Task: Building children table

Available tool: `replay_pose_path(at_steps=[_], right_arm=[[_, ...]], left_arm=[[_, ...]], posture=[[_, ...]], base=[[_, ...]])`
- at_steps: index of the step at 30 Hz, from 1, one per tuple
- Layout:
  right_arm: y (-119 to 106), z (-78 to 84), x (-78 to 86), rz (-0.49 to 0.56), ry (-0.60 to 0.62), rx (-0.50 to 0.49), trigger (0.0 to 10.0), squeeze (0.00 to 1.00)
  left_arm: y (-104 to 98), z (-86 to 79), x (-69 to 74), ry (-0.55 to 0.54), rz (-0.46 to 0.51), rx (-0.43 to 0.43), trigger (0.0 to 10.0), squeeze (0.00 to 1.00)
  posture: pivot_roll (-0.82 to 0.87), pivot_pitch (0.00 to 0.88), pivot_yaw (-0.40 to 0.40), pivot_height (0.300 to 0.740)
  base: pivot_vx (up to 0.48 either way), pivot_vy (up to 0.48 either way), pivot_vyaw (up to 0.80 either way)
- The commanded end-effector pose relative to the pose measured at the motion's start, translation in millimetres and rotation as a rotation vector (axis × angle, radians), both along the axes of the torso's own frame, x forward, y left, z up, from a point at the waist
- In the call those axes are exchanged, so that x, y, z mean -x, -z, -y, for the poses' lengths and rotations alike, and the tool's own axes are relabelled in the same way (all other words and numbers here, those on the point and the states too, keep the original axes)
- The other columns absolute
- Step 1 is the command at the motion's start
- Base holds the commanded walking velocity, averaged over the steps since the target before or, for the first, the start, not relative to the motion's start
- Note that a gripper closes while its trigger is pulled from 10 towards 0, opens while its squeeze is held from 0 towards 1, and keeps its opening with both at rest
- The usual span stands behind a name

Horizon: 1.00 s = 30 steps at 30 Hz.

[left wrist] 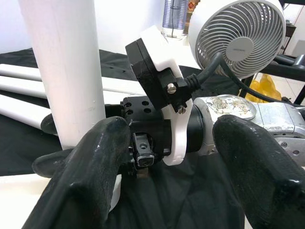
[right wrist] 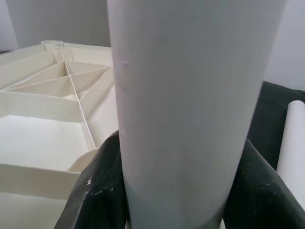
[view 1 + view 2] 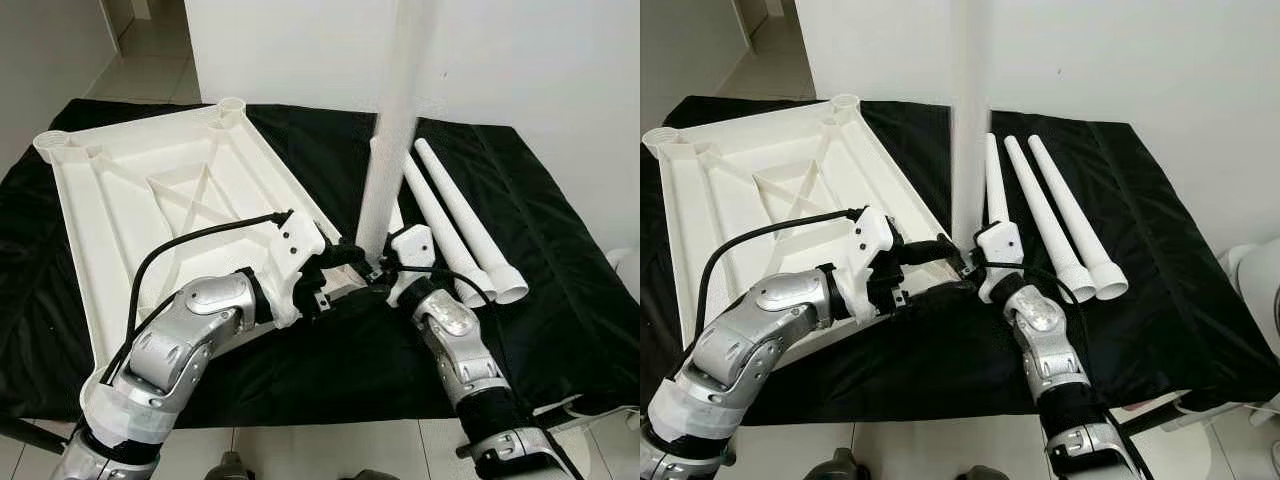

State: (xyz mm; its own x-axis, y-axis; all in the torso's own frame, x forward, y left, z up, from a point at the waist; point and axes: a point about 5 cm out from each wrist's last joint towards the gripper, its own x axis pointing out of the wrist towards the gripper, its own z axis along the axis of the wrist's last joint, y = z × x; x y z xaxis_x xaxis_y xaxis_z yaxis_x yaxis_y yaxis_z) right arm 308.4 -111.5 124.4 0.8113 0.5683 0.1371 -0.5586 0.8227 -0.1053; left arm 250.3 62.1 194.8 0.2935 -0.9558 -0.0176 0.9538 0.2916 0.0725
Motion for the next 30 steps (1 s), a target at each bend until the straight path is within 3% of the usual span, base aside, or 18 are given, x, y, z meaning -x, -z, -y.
replay_pose_path(at_steps=[1,13,26,30], right_arm=[[28.4,5.0,5.3,-0.172,0.016,-0.049,10.0,0.0],[30.9,7.6,0.3,-0.22,0.06,-0.124,10.0,0.0],[29.7,2.0,-4.1,-0.28,0.133,-0.289,10.0,0.0],[29.4,0.9,-4.3,-0.278,0.128,-0.289,10.0,0.0]], left_arm=[[-4.1,1.2,0.0,-0.012,0.009,0.005,10.0,0.0],[-4.8,1.8,1.4,-0.005,0.01,0.006,10.0,0.0],[-5.5,0.9,3.7,-0.008,0.006,0.01,10.0,0.0],[-5.7,0.9,4.3,-0.01,0.003,0.014,10.0,0.0]], posture=[[0.1,0.022,-0.047,0.74],[0.11,0.015,-0.05,0.74],[0.11,0.012,-0.06,0.74],[0.12,0.013,-0.063,0.74]], base=[[0.0,0.0,0.0],[0.0,0.0,0.0],[0.0,0.0,0.0],[0.0,0.0,0.0]])
